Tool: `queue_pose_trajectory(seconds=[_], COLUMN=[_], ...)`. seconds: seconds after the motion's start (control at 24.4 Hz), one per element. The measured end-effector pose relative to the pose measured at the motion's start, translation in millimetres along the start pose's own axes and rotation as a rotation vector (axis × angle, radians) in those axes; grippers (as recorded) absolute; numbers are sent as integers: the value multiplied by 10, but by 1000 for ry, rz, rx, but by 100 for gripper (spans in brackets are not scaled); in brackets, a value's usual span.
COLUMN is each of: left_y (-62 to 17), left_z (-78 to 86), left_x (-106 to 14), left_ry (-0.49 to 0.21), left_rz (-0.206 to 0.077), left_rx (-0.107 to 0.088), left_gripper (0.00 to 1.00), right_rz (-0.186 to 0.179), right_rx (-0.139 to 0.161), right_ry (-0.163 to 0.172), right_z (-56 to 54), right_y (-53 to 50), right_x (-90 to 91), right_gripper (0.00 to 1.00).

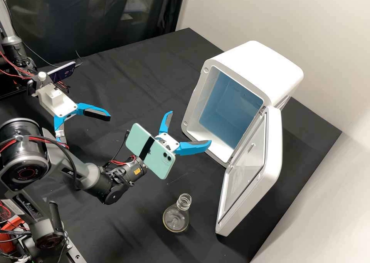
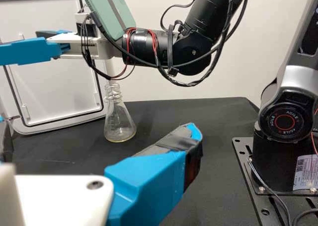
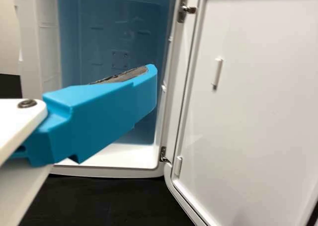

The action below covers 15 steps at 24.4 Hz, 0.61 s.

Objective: Place the flask in the incubator

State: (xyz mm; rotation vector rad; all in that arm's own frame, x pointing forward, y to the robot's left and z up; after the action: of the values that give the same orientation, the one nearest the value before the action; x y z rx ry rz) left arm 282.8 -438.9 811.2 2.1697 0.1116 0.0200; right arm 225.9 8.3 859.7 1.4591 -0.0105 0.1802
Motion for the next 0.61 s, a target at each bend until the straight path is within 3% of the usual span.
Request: queue_pose_trajectory(seconds=[0.2,0.37,0.45,0.61], left_y=[-2,17,32,52], left_z=[-26,-18,-13,-21], left_x=[76,186,223,249], left_ry=[12,10,10,14], left_rz=[-1,5,7,6], left_rx=[-2,-1,15,19], left_gripper=[100,100,100,100], right_rz=[-45,-29,-21,-33], right_rx=[-47,-72,-79,-95], right_ry=[17,-15,-26,-31], right_z=[26,116,142,174], right_y=[-34,34,62,65], right_x=[-67,-105,-118,-136], right_gripper=[100,100,100,100])
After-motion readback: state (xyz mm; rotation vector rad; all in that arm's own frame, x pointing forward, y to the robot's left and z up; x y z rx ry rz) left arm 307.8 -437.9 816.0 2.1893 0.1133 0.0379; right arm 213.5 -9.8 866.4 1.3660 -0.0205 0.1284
